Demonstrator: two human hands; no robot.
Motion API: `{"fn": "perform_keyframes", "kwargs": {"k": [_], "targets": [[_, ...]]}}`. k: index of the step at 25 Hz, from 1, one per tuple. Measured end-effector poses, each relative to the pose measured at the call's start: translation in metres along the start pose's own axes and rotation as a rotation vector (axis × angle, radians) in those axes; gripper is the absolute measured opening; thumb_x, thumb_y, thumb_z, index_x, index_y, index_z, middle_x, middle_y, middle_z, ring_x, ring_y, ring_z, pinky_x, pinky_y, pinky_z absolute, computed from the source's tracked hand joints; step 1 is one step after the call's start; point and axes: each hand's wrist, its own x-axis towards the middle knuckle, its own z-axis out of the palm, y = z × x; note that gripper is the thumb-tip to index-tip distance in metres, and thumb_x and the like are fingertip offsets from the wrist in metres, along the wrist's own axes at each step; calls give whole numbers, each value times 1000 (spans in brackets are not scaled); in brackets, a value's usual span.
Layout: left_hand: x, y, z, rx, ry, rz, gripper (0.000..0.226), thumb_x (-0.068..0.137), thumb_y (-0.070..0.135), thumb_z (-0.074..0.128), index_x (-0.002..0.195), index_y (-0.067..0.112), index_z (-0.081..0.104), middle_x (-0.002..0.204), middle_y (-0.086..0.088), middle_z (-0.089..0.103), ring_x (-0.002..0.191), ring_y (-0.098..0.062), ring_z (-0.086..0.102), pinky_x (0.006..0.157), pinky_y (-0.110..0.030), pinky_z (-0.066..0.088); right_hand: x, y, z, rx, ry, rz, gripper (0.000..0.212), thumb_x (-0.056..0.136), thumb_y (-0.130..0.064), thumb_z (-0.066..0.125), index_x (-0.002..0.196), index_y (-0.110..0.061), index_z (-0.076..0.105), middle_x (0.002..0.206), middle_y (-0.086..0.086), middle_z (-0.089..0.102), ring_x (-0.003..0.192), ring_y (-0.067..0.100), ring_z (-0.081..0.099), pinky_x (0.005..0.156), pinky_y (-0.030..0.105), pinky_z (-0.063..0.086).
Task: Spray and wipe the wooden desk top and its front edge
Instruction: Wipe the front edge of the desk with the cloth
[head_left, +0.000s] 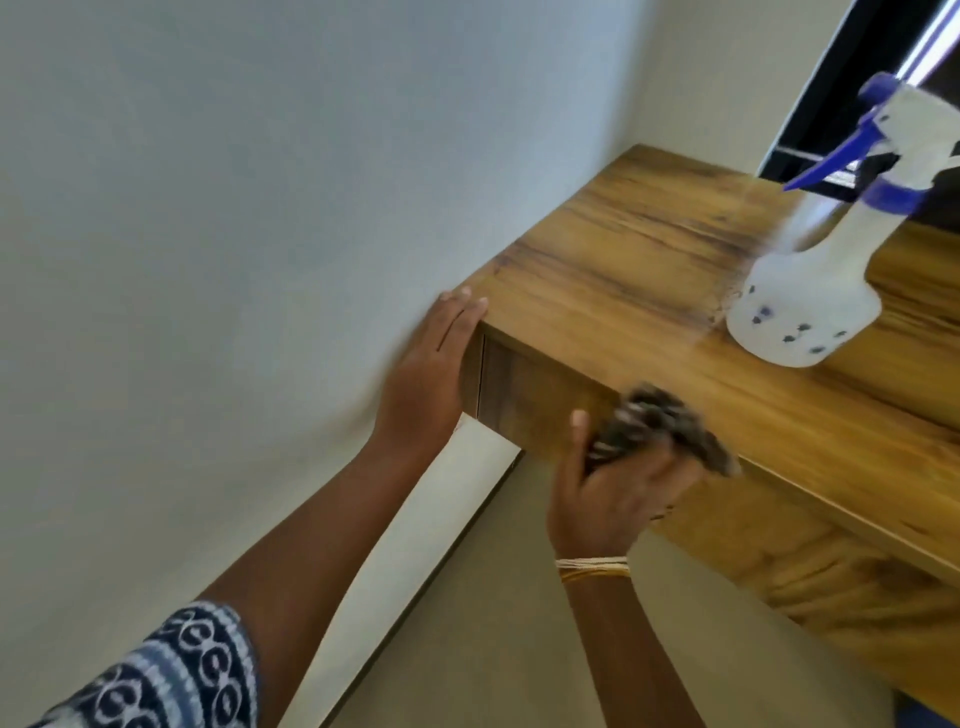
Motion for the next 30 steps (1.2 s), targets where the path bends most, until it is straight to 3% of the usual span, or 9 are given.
{"fn": "perform_keyframes", "kwargs": {"k": [3, 6, 9, 12, 17, 20, 25, 28, 30], "targets": [[-6, -4, 16, 43, 85, 53, 56, 92, 1, 40, 147, 14, 38, 155, -5, 34, 146, -21, 25, 113, -30, 28, 6, -19, 32, -168, -242, -404, 41, 85, -35, 58, 120, -15, 52, 107, 16, 55, 93, 29, 40, 76, 39, 41], [-1, -10, 20, 85, 120, 89, 55, 93, 1, 50, 146, 10, 39, 153, -10, 37, 145, -25, 28, 114, -32, 27, 15, -22, 35, -260, -313, -686, 42, 77, -14, 67, 118, -18, 62, 108, 7, 51, 88, 24, 40, 69, 37, 43], [-3, -9, 29, 93, 184, 89, 53, 92, -4, 50, 144, 7, 42, 150, -13, 41, 143, -28, 32, 115, -34, 27, 28, 24, -1, -269, -220, -792, 38, 79, -7, 70, 116, -13, 65, 130, 10, 46, 101, 26, 46, 83, 40, 46], [-1, -5, 39, 41, 255, 68, 47, 94, 0, 43, 141, 5, 45, 148, -13, 44, 142, -29, 33, 113, -36, 28, 33, 55, -24, -262, -69, -799, 38, 80, -3, 69, 118, -8, 66, 138, 16, 45, 111, 34, 47, 93, 46, 40], [5, -13, 55, 24, 351, 104, 51, 93, 13, 36, 142, 5, 41, 152, -13, 38, 145, -27, 27, 114, -33, 19, 33, 15, 40, -440, -232, -1171, 61, 83, -35, 60, 136, -4, 55, 148, 20, 45, 139, 35, 37, 119, 47, 14], [5, -15, 62, 27, 408, 113, 49, 96, 10, 40, 144, 6, 38, 153, -13, 35, 146, -26, 26, 116, -36, 25, 37, 35, 27, -476, -145, -1211, 54, 91, -29, 43, 139, -5, 53, 151, 19, 42, 143, 33, 36, 120, 46, 13], [4, -10, 64, -74, 372, 105, 50, 103, 5, 30, 152, 12, 23, 161, -6, 17, 150, -19, 10, 118, -29, 11, 31, 80, -3, -471, 162, -942, 49, 93, -12, 37, 140, -4, 51, 150, 25, 41, 143, 40, 33, 120, 51, 20], [-3, -15, 76, -339, 367, 92, 51, 105, 16, 32, 154, 21, 19, 162, 6, 13, 146, -2, 11, 120, -23, 10, 24, 27, 51, -445, 81, -996, 51, 96, -21, 40, 144, -4, 46, 151, 25, 38, 144, 42, 31, 121, 51, 15], [-29, -10, 95, -579, 492, 16, 47, 105, 22, 37, 151, 26, 28, 155, 13, 31, 136, 6, 31, 116, -22, 27, 24, -4, 72, -503, -33, -1115, 56, 97, -30, 30, 144, -5, 47, 152, 22, 39, 144, 40, 30, 120, 49, 16]]}}
